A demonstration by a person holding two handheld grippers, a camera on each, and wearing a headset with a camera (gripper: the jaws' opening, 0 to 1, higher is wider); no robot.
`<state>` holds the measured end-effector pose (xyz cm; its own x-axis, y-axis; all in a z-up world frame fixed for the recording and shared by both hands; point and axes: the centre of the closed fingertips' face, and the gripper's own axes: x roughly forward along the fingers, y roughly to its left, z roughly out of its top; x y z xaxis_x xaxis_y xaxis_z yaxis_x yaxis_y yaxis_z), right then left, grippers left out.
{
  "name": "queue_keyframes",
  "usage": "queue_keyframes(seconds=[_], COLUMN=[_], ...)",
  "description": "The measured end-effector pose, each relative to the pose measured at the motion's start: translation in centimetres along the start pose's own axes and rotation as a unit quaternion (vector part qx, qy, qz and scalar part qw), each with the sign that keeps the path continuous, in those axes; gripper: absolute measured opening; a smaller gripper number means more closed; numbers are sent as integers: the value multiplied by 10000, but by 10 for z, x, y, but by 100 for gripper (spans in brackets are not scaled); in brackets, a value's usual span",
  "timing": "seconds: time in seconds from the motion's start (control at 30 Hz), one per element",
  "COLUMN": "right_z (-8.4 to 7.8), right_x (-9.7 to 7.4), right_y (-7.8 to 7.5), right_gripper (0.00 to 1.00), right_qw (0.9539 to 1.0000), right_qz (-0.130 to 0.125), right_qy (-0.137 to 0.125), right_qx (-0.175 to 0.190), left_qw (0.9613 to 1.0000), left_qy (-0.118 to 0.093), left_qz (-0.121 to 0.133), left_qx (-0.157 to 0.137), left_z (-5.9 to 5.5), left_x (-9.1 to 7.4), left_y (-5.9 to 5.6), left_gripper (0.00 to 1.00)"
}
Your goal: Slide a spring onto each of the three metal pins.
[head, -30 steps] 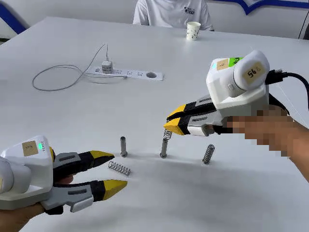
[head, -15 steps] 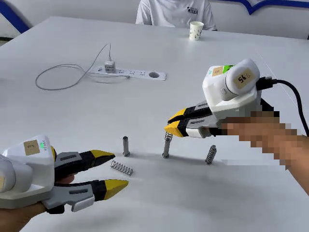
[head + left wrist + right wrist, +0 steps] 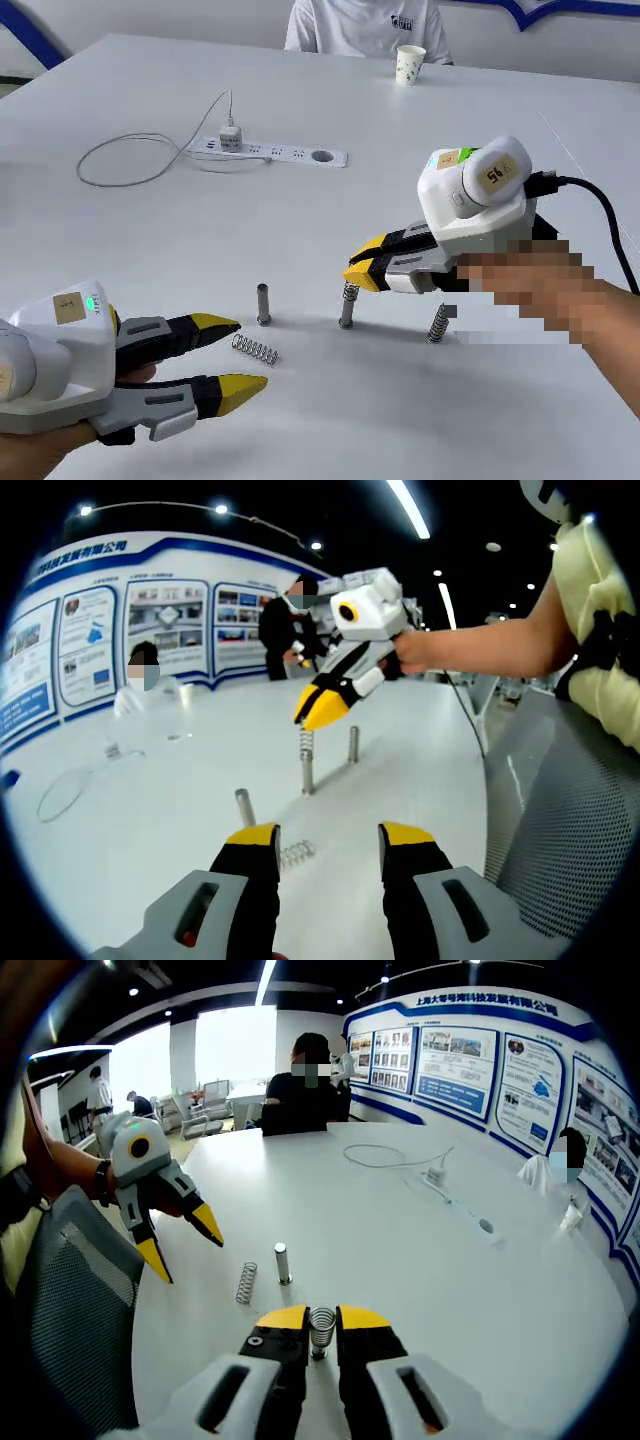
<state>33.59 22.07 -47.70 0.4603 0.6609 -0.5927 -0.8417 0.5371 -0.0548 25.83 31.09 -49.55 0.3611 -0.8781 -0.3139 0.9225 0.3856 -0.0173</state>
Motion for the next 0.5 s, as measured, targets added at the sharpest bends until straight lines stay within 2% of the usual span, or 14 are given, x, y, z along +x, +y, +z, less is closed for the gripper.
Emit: queue_keyframes(seconds=[0.5], right_z=[-18], right_x=[13], right_y=[1], right_gripper=[12], right_qw=[9998], right_qz=[7], right_qy=[150], right_qx=[105], left_qw=[10000], left_qy=[31], left_qz=[13], left_qx=[-8], left_z=[-2], left_x=[-1], left_y=[0], left_gripper=[40])
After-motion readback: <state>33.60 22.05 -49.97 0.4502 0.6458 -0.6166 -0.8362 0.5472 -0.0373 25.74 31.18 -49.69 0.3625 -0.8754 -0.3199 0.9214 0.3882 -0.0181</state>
